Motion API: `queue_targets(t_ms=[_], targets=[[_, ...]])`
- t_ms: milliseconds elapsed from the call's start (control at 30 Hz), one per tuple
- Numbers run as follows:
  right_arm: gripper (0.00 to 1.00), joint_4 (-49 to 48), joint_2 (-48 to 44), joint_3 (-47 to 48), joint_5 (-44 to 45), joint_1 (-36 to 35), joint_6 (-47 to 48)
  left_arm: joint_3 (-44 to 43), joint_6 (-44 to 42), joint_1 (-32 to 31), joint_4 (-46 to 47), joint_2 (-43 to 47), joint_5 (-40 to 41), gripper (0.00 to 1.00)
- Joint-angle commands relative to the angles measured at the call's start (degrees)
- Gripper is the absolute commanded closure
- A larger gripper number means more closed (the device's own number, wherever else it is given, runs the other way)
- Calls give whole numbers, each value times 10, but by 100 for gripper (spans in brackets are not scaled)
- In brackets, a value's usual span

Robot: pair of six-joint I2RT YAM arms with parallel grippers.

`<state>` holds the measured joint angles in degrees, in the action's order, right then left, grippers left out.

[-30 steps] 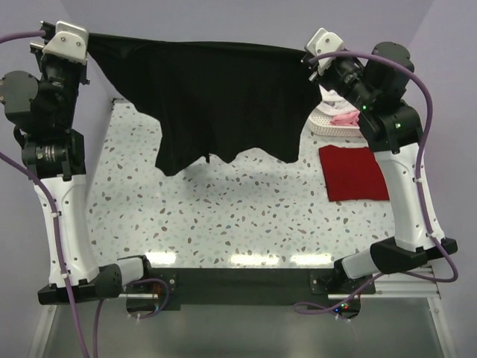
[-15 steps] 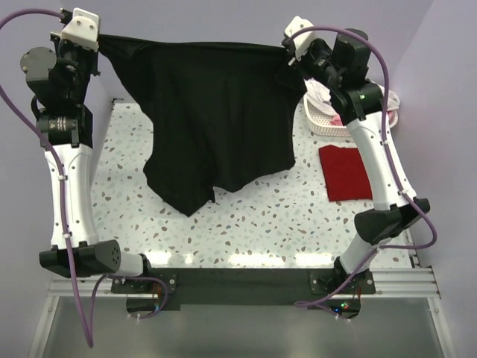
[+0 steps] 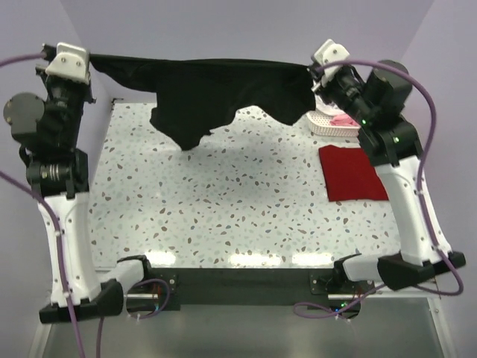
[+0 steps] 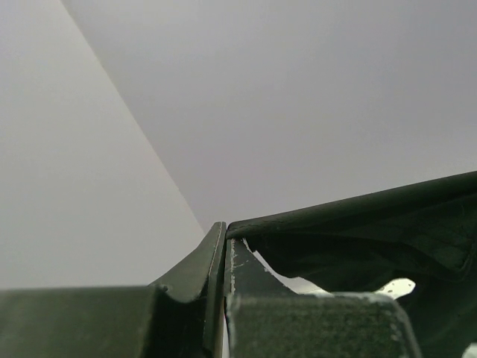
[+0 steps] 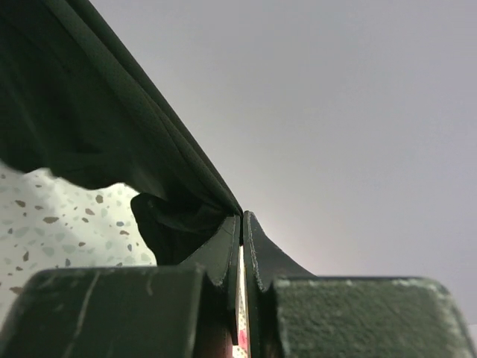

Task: Fold and stack the t-shirts
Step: Flatten the tshirt out

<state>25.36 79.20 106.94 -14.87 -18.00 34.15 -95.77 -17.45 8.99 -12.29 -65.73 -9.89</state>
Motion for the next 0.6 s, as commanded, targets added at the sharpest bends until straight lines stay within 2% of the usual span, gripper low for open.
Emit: queue_targets(t_ms=[0,133,233,400,567], targets=[[100,-39,-91,-54,24,16,1,47,0,17,32,85,65,100],[100,-35,-151,-88,18,16,-8,66,0,18,18,143,84,100],[100,-27,-171,-81,25,16,-17,38,-4,17,-1,153,110,100],[100,1,-133,-12,30,16,7,-51,-23,18,-44,102,103,100],[100,13,-72,-30,20,16,41,-41,-52,18,-78,54,71,100]])
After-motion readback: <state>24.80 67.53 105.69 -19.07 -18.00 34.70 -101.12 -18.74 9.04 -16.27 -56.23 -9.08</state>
